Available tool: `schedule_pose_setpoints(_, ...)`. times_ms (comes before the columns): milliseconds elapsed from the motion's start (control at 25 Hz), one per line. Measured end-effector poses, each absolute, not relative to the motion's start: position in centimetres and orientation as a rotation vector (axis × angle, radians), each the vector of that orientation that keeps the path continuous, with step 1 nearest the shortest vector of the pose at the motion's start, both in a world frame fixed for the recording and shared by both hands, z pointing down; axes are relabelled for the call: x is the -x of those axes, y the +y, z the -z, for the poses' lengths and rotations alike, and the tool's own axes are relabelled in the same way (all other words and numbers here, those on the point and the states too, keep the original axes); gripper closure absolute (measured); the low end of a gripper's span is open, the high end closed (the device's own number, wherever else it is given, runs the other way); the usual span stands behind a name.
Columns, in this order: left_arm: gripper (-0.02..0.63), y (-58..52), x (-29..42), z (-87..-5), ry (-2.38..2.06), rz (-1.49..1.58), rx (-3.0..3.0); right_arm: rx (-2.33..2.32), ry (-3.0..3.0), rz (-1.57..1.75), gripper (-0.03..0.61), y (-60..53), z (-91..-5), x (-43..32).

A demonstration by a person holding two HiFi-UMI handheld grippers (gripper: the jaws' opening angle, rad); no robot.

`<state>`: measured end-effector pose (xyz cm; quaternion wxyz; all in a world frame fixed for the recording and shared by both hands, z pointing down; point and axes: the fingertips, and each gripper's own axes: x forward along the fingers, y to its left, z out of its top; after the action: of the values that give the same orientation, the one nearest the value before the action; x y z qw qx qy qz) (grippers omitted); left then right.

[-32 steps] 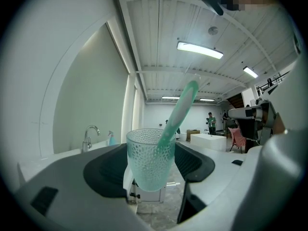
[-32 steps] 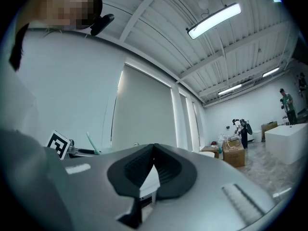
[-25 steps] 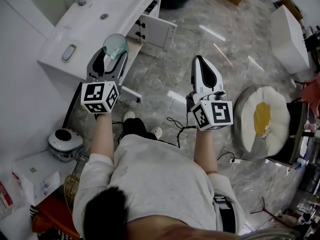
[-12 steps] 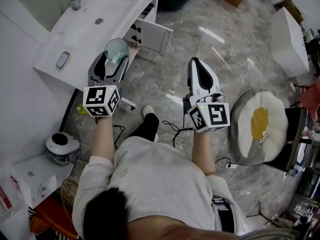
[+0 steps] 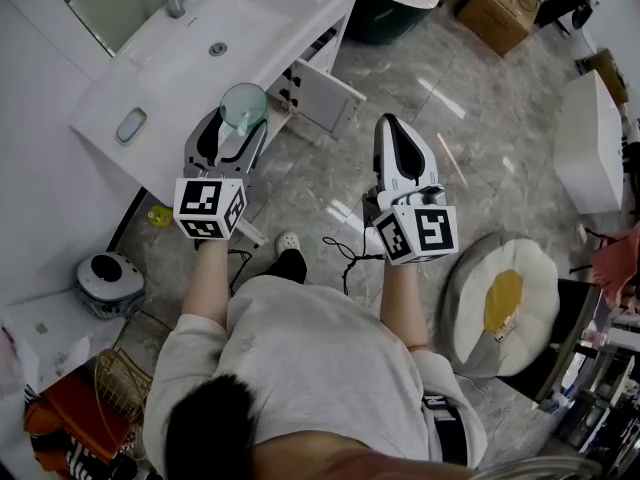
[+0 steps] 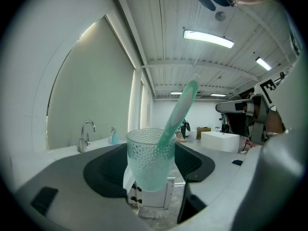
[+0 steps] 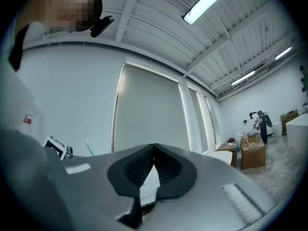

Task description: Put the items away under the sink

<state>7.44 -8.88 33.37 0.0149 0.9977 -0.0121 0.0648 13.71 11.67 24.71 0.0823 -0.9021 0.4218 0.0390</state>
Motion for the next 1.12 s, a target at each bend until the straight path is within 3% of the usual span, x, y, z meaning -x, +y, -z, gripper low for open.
schedule_pose_setpoints(560,0.3,-11.3,-10.4,-33.4,-0.259,-0.213,-3.093,2.498,1.583,-0.078,0.568,2.7,-25.1,-20.0)
schedule_pose_setpoints(1120,0.3,-11.3,-12.5,-33.3,-0.857,-0.17,-2.977,2.1,2.083,-0.047,0.568,-3.2,-24.6,-25.4)
